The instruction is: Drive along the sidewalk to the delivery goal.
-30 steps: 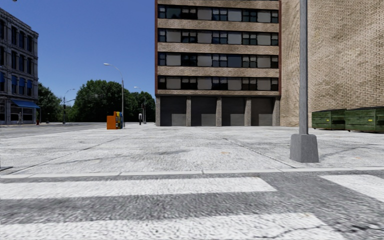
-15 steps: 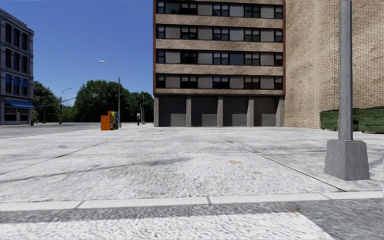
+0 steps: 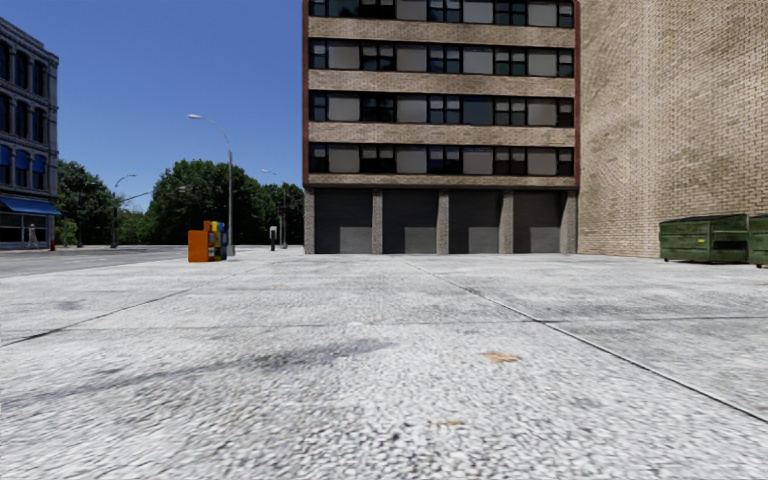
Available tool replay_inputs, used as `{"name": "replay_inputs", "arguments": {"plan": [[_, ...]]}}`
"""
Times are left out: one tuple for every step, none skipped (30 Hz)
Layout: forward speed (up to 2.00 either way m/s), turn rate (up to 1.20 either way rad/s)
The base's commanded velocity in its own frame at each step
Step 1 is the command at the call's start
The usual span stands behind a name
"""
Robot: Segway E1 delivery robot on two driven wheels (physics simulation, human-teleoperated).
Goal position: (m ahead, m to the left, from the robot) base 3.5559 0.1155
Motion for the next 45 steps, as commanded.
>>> {"name": "replay_inputs", "arguments": {"plan": [[2.0,0.0],[2.0,0.0],[1.94,0.0],[1.84,0.0],[1.84,0.0],[1.68,0.0],[1.61,0.0],[1.57,0.0],[1.57,0.0],[1.5,0.0],[1.42,0.0],[1.37,0.0],[1.34,0.0],[1.34,0.0],[1.33,0.0],[1.33,0.03],[1.33,0.12],[1.33,0.12],[1.33,0.17],[1.33,0.23],[1.33,0.26],[1.33,0.26],[1.33,0.28],[1.33,0.28],[1.33,0.28],[1.32,0.29],[1.32,0.29],[1.32,0.29],[1.32,0.29],[1.32,0.29],[1.32,0.29],[1.32,0.28],[1.32,0.28],[1.32,0.0],[1.32,0.0],[1.32,0.0],[1.32,0.0],[1.32,0.0],[1.32,0.0],[1.32,0.0],[1.32,0.0],[1.35,0.0],[1.68,0.0],[1.68,0.0],[2.0,0.0]]}}
